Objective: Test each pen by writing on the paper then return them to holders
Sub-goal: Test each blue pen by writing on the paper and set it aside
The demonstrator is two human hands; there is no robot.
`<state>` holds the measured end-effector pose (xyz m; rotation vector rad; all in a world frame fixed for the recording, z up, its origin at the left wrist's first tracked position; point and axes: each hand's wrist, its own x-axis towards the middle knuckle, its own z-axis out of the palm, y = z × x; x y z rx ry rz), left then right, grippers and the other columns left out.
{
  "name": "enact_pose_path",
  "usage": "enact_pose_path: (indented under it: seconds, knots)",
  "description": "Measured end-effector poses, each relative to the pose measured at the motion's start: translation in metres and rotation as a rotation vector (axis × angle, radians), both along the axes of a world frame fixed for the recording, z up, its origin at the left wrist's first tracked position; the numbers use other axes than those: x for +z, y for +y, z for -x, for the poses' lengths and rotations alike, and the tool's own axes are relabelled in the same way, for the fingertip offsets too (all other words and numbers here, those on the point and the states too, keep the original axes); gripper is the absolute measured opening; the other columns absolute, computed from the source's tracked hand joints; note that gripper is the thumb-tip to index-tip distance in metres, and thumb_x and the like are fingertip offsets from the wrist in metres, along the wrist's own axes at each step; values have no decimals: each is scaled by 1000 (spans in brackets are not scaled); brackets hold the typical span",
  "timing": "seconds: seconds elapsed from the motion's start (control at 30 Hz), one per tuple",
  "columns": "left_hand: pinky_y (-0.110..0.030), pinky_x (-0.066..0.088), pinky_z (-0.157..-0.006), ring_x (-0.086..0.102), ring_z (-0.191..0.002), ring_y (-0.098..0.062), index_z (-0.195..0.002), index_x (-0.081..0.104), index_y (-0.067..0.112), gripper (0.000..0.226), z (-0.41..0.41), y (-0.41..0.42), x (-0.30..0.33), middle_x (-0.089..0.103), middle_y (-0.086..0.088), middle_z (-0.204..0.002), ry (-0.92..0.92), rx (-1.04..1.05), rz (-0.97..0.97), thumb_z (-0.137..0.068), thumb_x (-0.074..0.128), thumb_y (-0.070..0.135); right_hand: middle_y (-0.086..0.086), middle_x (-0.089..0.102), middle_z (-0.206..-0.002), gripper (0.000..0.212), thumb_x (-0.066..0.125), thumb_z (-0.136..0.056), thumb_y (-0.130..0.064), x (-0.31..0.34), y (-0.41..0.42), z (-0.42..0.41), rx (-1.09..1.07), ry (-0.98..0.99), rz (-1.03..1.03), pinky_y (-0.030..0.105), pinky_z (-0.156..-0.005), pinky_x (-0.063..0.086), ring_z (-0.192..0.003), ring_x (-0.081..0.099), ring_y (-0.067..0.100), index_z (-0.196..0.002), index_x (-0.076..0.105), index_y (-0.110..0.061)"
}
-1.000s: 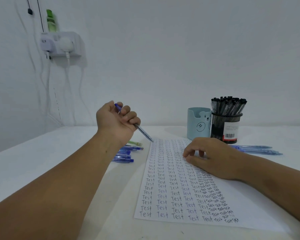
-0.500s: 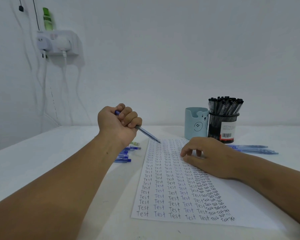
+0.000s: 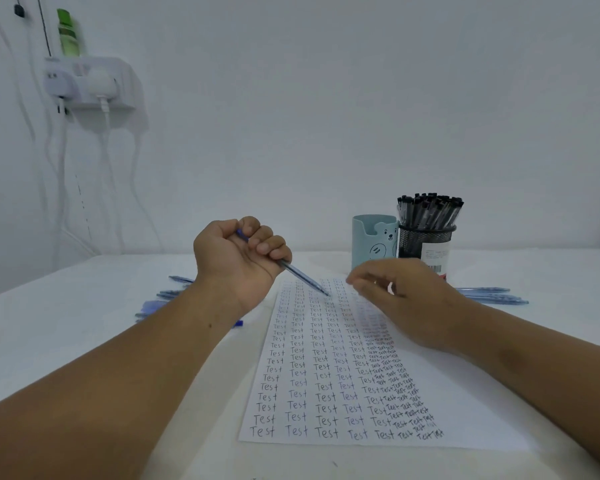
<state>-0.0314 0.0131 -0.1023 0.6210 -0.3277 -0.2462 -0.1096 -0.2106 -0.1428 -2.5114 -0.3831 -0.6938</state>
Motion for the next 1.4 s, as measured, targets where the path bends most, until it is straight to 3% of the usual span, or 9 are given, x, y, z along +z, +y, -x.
enact_pose_path:
  seconds: [0.17,0.37,0.5,0.6,0.73,0.83,1.0,1.23,1.4]
  knots:
    - [-29,32,-61,33,-51,-18,-59,34,15,15,13,-16,-7,28,-2,-57,-6,-67,-16,-72,41,18,-19,58,-84,49,54,-84,-68,5,10,4,47,-126,98,16,-62,40,-75,54,8,-111,73,-34]
    - [-36,47,-77,54,-70,-27,-60,43,11,26,21,-25,-12,48,-10,-67,-43,-107,-81,-84,42,20,-12,54,-61,10,73,-92,-32,5,13,1,34,-165,147,14,-56,34,-59,50,5,-96,76,-24]
    - [-39,48,-96,63,-97,-25,-106,63,12,54,11,-28,-23,71,-12,-101,-280,123,-524,-107,24,50,-4,62,-60,9,70,-92,-24,4,-1,-1,-65,-42,-10,17,-56,40,-53,50,5,-83,68,-23]
    - [-36,43,-98,59,-111,-15,-112,62,32,52,0,-31,-32,71,3,-112,-570,149,-1034,-102,21,62,7,67,-66,11,66,-91,-21,3,-8,0,-139,28,-148,32,-56,47,-56,51,9,-80,66,-18]
    - [-32,38,-96,49,-115,-1,-120,58,45,37,5,-28,-34,55,26,-126,-755,-14,-1478,-94,44,67,5,72,-70,10,61,-90,-16,5,-9,0,-145,128,-378,26,-54,44,-52,56,2,-82,67,-11]
    - [-29,32,-107,39,-129,1,-122,58,49,42,15,-16,-38,44,31,-133,-869,-54,-1671,-83,67,63,8,67,-65,7,66,-86,-10,5,-10,-2,-143,206,-465,22,-51,42,-48,53,5,-79,66,-9]
    - [-31,32,-113,40,-129,1,-113,63,51,42,9,-18,-34,47,32,-133,-843,-36,-1666,-75,75,63,8,71,-67,9,68,-84,-8,6,-11,-3,-153,293,-531,24,-47,38,-45,46,12,-75,69,-9]
    - [-34,31,-116,39,-131,1,-112,64,52,42,5,-17,-35,47,32,-134,-869,-33,-1664,-74,75,65,2,73,-67,11,67,-83,-17,3,-12,-7,-224,319,-385,33,-77,54,-66,64,10,-74,71,-14]
    - [-34,31,-117,38,-132,1,-112,64,52,44,5,-16,-36,45,32,-135,-864,-38,-1662,-72,74,67,2,73,-67,10,68,-84,-17,4,-11,-7,-218,327,-366,33,-79,55,-65,64,9,-75,71,-13]
